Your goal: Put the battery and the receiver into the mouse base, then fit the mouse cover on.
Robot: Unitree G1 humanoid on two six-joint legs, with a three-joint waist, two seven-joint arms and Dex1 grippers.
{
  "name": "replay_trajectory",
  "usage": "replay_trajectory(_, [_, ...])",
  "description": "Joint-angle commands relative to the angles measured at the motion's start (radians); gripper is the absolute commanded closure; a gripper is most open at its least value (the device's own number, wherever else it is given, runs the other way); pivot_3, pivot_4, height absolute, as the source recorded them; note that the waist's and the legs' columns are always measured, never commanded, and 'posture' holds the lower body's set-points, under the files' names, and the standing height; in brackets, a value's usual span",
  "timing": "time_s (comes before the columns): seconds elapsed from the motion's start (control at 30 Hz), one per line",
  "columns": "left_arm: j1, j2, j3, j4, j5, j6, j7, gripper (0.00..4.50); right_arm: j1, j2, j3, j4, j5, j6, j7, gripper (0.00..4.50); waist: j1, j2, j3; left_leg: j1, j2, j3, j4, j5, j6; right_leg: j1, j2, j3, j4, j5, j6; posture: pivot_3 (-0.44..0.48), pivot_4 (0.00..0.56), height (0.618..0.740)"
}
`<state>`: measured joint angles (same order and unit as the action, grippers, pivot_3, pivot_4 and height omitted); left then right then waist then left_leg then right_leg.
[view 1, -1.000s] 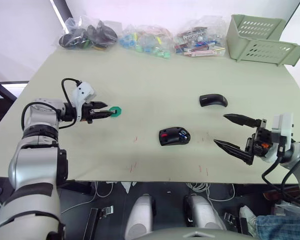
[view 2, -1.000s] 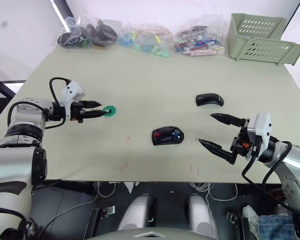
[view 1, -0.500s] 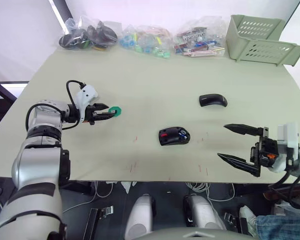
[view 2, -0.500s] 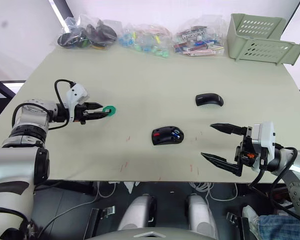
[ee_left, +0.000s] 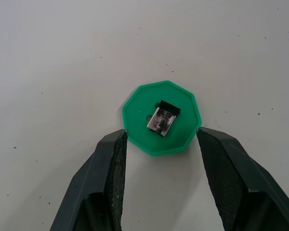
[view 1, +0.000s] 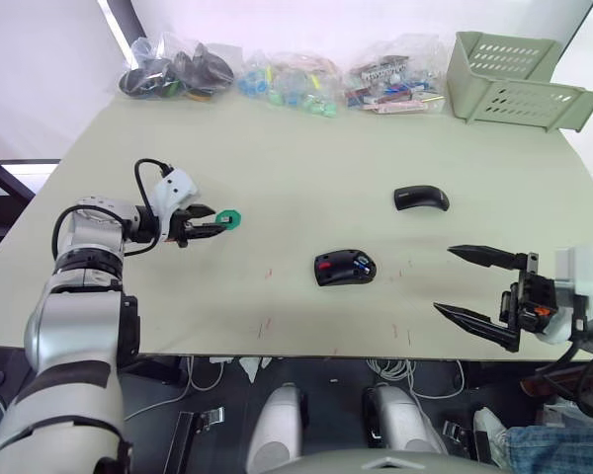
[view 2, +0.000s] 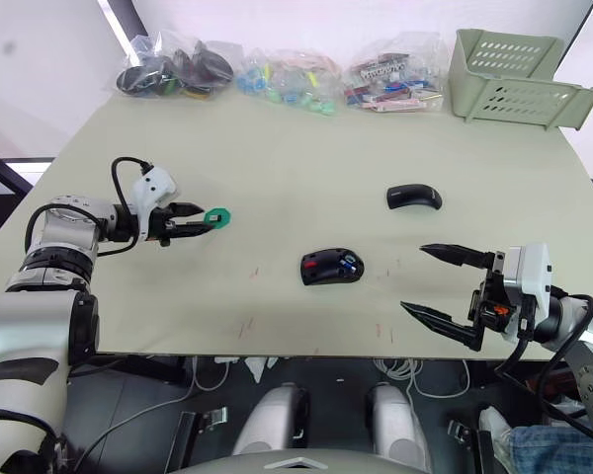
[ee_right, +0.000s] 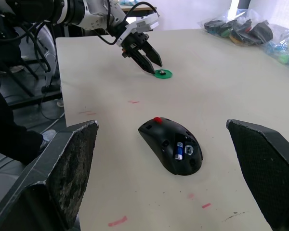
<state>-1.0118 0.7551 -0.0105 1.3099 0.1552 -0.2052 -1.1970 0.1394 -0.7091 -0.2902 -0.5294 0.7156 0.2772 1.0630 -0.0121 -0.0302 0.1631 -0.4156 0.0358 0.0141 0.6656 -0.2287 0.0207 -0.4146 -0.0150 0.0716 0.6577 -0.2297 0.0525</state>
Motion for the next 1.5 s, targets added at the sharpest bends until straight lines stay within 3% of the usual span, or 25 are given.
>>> replay_trajectory(0.03, [-0.007, 0.004, 0.002, 0.003, 0.001, -0.014, 0.006, 2.04, -0.010, -0.001, -0.020, -0.031, 0.017, -0.017, -0.007, 0.00, 0.000, 0.000, 0.000, 0.000, 0.000, 0.000, 0.000, 0.000, 0.000, 0.000, 0.000, 0.000, 0.000, 0.000, 0.000, 0.000, 0.150, 0.740])
replay_trajectory(0.53, [-0.018, -0.024, -0.009, 0.009, 0.033, -0.009, 0.079, 2.04, -0.009, 0.006, -0.014, -0.045, 0.016, -0.016, -0.032, 0.00, 0.000, 0.000, 0.000, 0.000, 0.000, 0.000, 0.000, 0.000, 0.000, 0.000, 0.000, 0.000, 0.000, 0.000, 0.000, 0.000, 0.150, 0.740])
replay_trajectory(1.5, [-0.014, -0.009, -0.003, 0.008, 0.040, -0.026, 0.055, 2.04, -0.025, 0.014, 0.011, -0.029, 0.002, -0.032, -0.034, 0.00, 0.000, 0.000, 0.000, 0.000, 0.000, 0.000, 0.001, 0.000, 0.000, 0.000, 0.000, 0.000, 0.000, 0.000, 0.000, 0.000, 0.150, 0.740])
